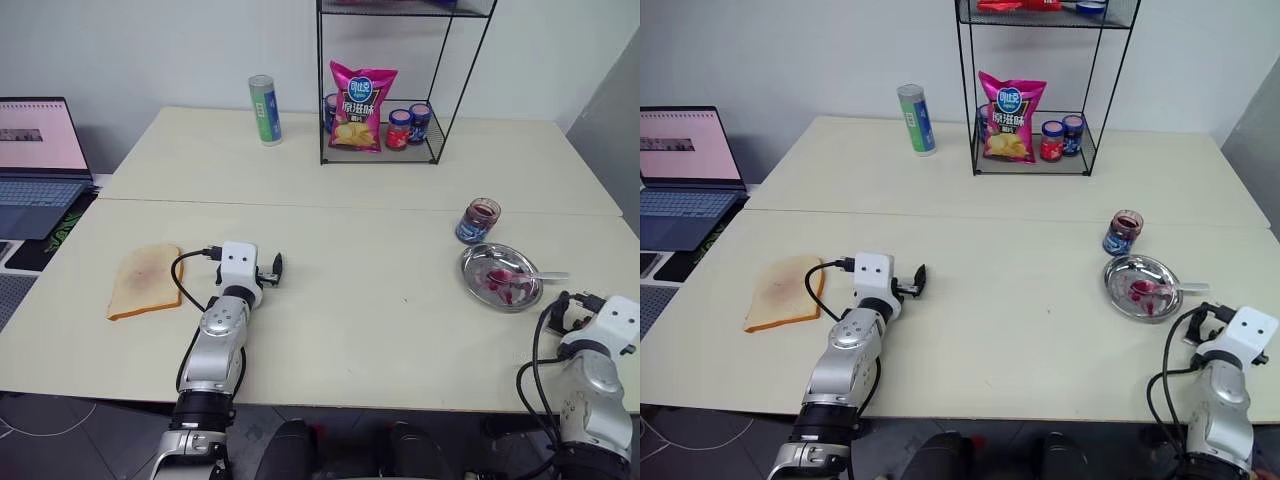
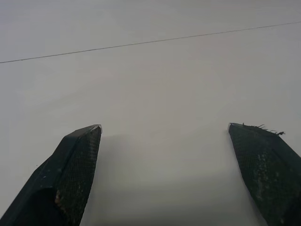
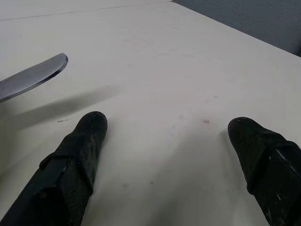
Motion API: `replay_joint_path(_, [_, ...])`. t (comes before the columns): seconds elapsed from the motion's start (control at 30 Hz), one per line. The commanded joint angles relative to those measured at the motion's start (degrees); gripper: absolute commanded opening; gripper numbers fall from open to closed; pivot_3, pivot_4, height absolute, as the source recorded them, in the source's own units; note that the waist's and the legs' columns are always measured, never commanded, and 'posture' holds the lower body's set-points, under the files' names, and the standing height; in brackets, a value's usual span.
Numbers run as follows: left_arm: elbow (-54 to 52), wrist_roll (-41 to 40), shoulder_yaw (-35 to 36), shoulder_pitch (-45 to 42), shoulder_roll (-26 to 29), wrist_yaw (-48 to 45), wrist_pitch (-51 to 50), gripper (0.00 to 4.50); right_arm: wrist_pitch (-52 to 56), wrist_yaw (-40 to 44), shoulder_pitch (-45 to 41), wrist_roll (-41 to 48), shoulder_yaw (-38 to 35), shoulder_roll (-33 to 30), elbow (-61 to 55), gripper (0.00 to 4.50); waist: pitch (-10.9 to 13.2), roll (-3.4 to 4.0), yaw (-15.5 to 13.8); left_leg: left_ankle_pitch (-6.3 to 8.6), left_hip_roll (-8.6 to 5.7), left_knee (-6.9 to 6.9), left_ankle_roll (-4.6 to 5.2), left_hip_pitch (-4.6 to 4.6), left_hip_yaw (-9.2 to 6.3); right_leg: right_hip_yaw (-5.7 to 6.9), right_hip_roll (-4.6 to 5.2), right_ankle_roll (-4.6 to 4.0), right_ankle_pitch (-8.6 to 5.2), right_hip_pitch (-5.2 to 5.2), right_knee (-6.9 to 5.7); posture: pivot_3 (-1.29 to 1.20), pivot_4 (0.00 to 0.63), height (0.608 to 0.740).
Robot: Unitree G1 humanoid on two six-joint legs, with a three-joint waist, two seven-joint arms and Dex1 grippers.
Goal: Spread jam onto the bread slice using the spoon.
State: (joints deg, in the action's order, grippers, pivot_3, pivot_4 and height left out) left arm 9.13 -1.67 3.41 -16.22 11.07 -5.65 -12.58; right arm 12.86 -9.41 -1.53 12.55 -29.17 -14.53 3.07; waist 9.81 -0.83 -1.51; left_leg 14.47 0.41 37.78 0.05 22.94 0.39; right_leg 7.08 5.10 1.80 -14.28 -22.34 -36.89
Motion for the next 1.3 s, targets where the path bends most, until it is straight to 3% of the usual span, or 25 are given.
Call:
replay_joint_path(0.03, [-1.1,0.9,-1.0,0.1,-0.2,0.1,-1.7,4.50,0.4,-0.6,0.4,-0.1,-1.2,-0.3,-0.3,4.48,0.0,0.00,0.0,0.00,0.00,0.00,0.00,0.00,0.00,0.00,0.00,0.00,0.00,0.00,0.00,0.00,0.150,0.740])
replay_joint_path(0.47, [-0.3,1.2,-1.6,-0.5,-0.5,0.0,-0.9,4.50,0.8,-2.6,2.1,-0.8,-2.5,-0.3,-3.3,4.48,0.0,0.03,-0.1,0.00,0.00,0.00,0.00,0.01,-0.01,0.01,0.00,0.00,0.00,0.00,0.00,0.00,0.150,0.740])
replay_joint_path(0.73, [1.1,-0.5,-1.2,-3.7,1.1,-4.7,1.9,4.50,2.3,-9.8,-0.1,-9.7,-5.6,-7.4,-13.0,4.48,0.3,0.50,0.0,0.02,-0.04,0.00,0.02,0.09,0.23,-0.17,0.03,0.04,0.02,-0.22,-0.04,0.00,0.150,0.740])
replay_joint_path(0.83, [0.7,-2.8,3.2,-7.3,3.9,-5.3,0.9,4.50,5.4,0.5,-8.7,-2.7,-1.0,-12.1,-17.0,4.48,0.7,0.33,1.1,0.02,0.14,0.01,0.01,0.10,0.36,-0.24,-0.14,0.06,0.04,-0.37,-0.14,0.00,0.150,0.740])
replay_joint_path(1.0, [-1.9,-5.6,12.4,-8.6,10.2,-2.1,-2.1,4.50,16.7,17.6,-18.3,9.9,10.5,-14.1,-21.4,4.48,0.9,0.01,1.9,0.00,0.83,-0.02,0.01,0.13,0.47,-0.25,-0.93,0.03,0.12,-0.63,-0.16,0.00,0.150,0.740])
replay_joint_path(1.17, [-10.9,-8.6,21.8,-1.1,15.3,-1.6,-8.1,4.50,28.1,32.8,-25.9,22.4,22.2,-13.9,-24.4,4.48,1.0,-0.01,1.6,0.01,1.16,-0.27,-0.02,0.34,0.51,-0.31,-1.16,-0.41,0.25,-0.97,-0.15,0.00,0.150,0.740])
replay_joint_path(1.3, [-20.8,-13.4,33.0,8.2,13.8,1.7,-14.5,4.50,30.7,44.6,-29.7,26.4,31.1,-12.2,-21.7,4.48,1.0,-0.09,0.9,0.06,0.99,-0.50,-0.15,0.38,0.51,-0.30,-1.02,-0.45,0.26,-0.97,0.05,0.00,0.150,0.740])
